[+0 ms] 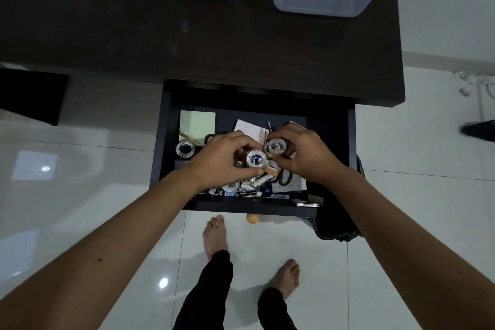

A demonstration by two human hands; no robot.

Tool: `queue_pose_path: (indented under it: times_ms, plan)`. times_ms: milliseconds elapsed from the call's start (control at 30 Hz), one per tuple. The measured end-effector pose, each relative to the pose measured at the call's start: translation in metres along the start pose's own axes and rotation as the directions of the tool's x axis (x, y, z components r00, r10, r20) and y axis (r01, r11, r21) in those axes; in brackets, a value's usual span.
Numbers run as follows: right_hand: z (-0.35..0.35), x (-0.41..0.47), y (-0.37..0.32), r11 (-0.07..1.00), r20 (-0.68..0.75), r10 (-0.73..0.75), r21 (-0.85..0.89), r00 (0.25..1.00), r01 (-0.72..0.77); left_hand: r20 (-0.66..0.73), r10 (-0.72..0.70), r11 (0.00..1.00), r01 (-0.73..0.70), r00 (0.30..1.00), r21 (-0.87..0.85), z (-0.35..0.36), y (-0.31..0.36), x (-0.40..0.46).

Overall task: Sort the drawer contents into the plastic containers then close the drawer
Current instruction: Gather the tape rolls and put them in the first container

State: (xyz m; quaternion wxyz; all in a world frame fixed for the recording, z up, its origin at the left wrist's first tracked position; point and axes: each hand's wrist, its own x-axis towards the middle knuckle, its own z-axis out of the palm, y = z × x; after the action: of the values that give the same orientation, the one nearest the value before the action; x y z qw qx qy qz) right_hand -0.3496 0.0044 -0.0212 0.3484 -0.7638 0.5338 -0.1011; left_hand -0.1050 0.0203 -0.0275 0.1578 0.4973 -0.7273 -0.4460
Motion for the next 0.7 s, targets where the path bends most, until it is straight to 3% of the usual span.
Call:
queue_pose_path:
  times_ms: [200,433,700]
  plan:
    - [-0.003,-0.006,-0.002,0.998,-0.061,0.024,0.051,0.998,-0.021,0.001,0.005,1.000,-0.005,1.000,0.018,0.001,-0.003,0.000]
    - [-0.023,-0.027,-0.001,0.998,-0.191,0.053,0.051,0.980,-0.044,0.152,0.098,0.982,-0.121,0.984,0.148,0.009,0.011,0.012]
    - [-0.024,-0.036,0.000,0.998,-0.212,0.054,0.042,0.976,-0.047,0.242,0.157,0.914,-0.234,0.957,0.333,0.019,0.013,0.015]
